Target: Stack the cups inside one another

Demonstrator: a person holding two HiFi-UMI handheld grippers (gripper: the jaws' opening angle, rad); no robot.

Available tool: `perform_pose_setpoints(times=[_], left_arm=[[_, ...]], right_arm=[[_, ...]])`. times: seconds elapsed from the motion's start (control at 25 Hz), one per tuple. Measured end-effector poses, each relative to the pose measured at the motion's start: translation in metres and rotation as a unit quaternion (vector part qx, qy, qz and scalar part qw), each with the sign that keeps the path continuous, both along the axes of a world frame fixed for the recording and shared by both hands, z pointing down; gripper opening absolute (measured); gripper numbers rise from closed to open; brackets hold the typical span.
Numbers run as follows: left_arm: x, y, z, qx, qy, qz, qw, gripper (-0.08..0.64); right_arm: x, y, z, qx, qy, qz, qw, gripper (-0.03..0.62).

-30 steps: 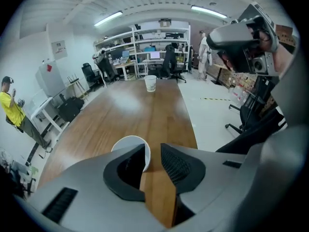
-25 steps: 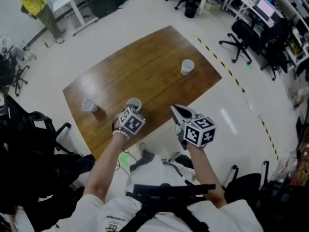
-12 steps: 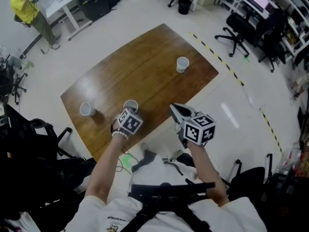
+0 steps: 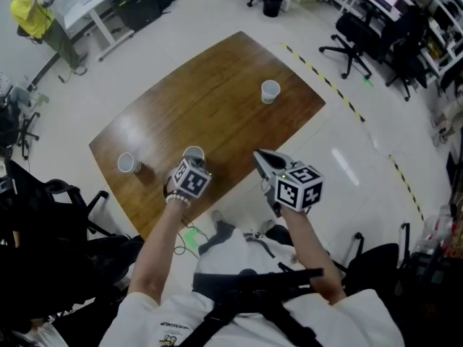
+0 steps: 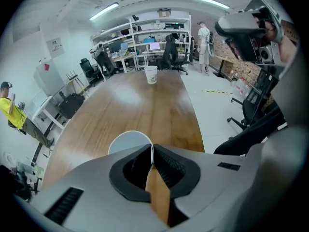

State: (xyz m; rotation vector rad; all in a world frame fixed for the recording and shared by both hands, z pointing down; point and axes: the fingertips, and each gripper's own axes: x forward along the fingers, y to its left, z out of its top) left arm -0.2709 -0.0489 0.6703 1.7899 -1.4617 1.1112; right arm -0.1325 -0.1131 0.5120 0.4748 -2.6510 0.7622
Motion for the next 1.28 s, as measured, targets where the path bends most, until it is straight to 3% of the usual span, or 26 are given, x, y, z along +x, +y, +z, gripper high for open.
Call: perform_pose_setpoints(times=[0.28,0.64,1.28], left_arm=[[-0.004,-0.014,-0.037,0.044,0.024,-0.036,0.9981,0.015],[0.001,-0.025,-0.064,0.077,0.055,-0.041,0.9947,0.015],[0.006,-0.067,-0.125,0.139,0.071,0.021,0.9875,0.015]], right_arm=[[-0.002,-0.003,-0.002,0.000,-0.003,-0.001,1.000,0.023],[-0.002,-0.003,-0.002,0.006,-0.004,0.008,1.000,0.023],[0.014,-0.016,-0.011,0.021,-0.015,0.096,0.995,0.023]])
